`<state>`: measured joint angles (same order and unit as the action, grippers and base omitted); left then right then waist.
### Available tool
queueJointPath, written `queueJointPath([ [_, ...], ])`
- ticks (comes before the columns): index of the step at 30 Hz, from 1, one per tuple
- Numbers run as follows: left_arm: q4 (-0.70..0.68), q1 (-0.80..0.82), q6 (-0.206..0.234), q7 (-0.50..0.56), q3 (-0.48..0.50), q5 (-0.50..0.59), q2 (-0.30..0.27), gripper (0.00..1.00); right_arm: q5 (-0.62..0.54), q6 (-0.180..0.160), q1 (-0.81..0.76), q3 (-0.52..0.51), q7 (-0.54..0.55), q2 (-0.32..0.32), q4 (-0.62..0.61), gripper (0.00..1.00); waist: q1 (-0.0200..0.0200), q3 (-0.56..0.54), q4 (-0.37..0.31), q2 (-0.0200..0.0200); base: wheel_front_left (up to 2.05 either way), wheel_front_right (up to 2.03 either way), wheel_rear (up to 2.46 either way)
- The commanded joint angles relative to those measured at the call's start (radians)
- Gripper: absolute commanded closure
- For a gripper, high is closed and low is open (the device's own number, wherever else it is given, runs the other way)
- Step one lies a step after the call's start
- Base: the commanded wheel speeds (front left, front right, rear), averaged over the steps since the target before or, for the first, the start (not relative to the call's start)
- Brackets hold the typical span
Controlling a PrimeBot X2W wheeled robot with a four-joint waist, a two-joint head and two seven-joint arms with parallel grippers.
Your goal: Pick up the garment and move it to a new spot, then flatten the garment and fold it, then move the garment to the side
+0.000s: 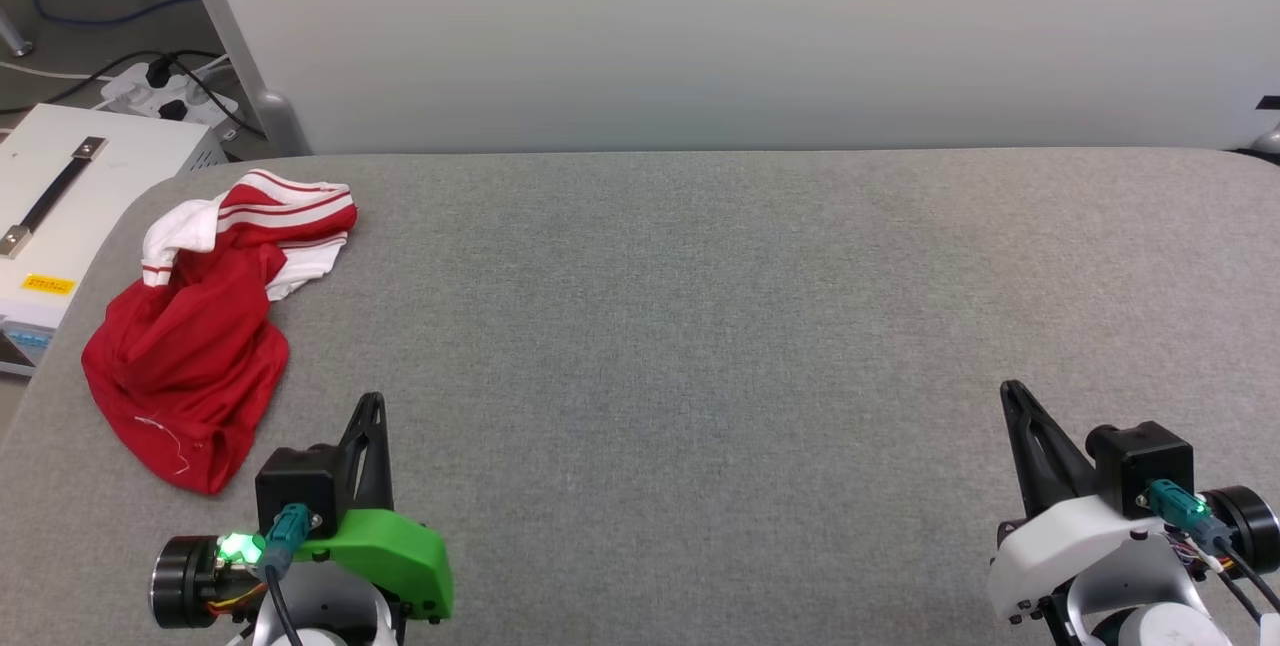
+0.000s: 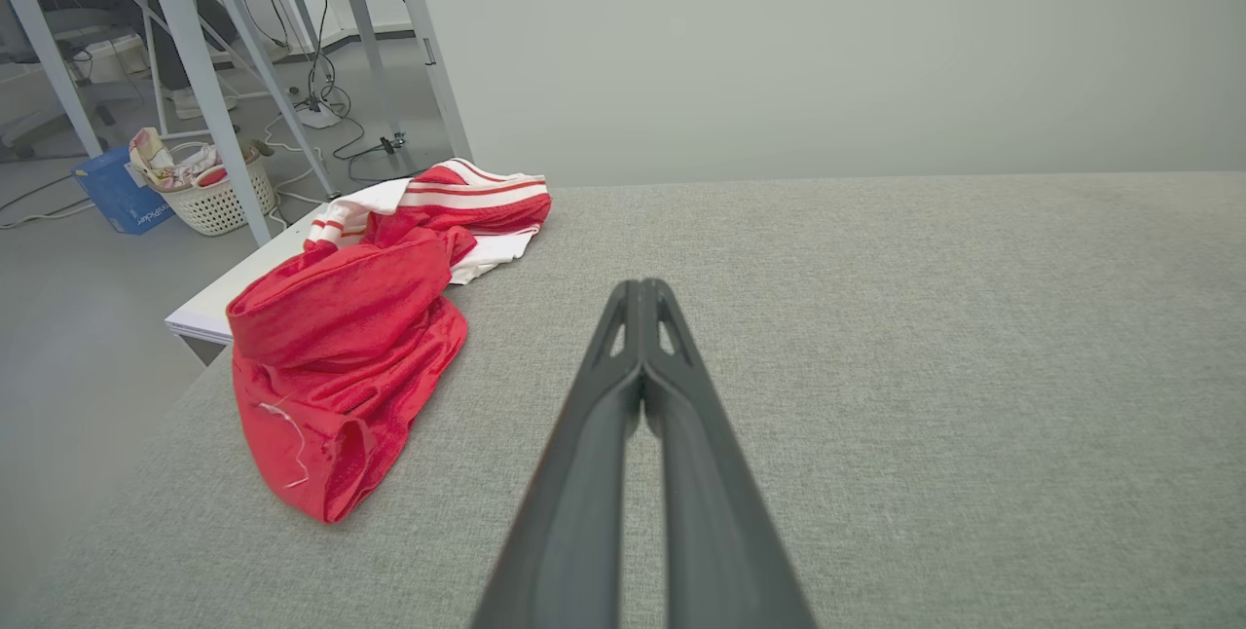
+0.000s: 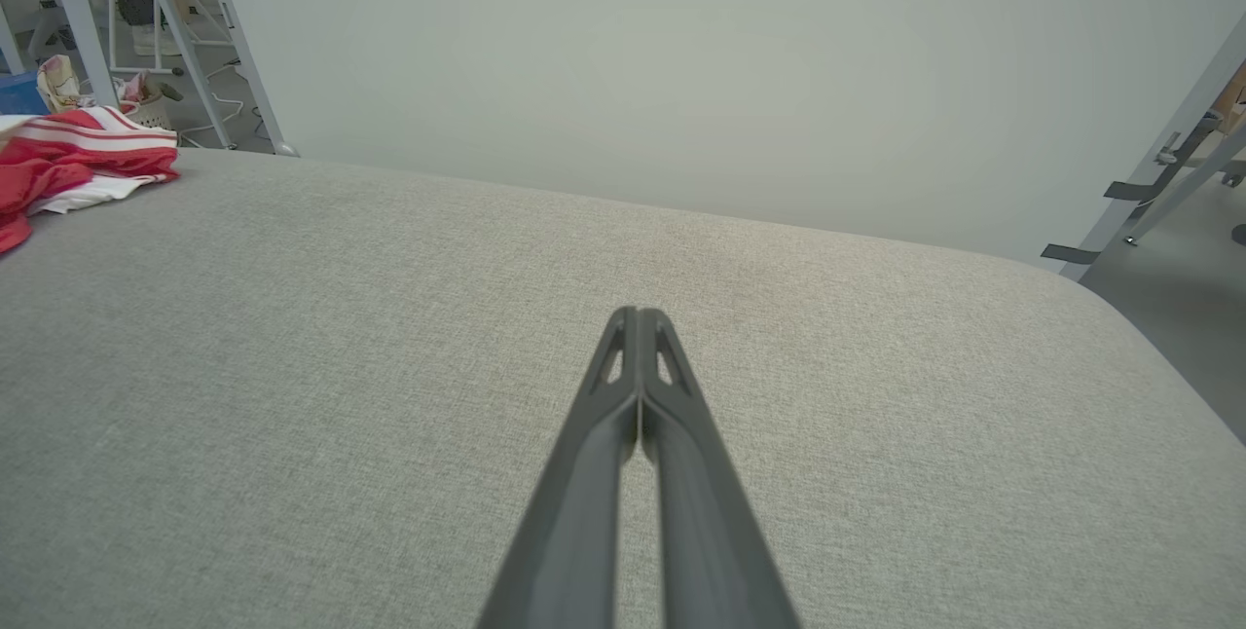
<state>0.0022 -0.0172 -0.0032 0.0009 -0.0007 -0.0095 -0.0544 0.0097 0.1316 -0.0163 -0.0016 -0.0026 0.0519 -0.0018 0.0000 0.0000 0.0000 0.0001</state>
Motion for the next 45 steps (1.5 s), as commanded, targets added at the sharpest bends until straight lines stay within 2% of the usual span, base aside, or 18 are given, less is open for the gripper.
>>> queueJointPath([
  [1, -0.002, 0.017, 0.003, -0.001, 0.001, 0.009, 0.004, 1.0, -0.01, -0.001, 0.016, 0.002, 0.003, -0.002, 0.002, 1.0, 0.0, 0.0, 0.0, -0.0001, 0.0, 0.0, 0.0],
  [35, -0.002, 0.017, 0.003, -0.001, 0.001, 0.009, 0.004, 1.0, -0.01, -0.001, 0.016, 0.002, 0.003, -0.002, 0.002, 1.0, 0.0, 0.0, 0.0, -0.0001, 0.0, 0.0, 0.0],
  [36, 0.0, 0.0, 0.0, 0.0, 0.0, 0.0, 0.0, 0.0, 0.0, 0.0, 0.0, 0.0, 0.0, 0.0, 0.0, 0.0, 0.0, 0.0, 0.0, -0.0001, 0.0, 0.0, 0.0],
  [45, -0.002, 0.0, 0.006, -0.011, 0.001, -0.01, 0.0, 0.0, 0.013, 0.0, 0.0, -0.007, -0.011, 0.0, -0.002, 0.0, 0.0, 0.001, 0.0, -0.0001, 0.0, 0.0, 0.0],
])
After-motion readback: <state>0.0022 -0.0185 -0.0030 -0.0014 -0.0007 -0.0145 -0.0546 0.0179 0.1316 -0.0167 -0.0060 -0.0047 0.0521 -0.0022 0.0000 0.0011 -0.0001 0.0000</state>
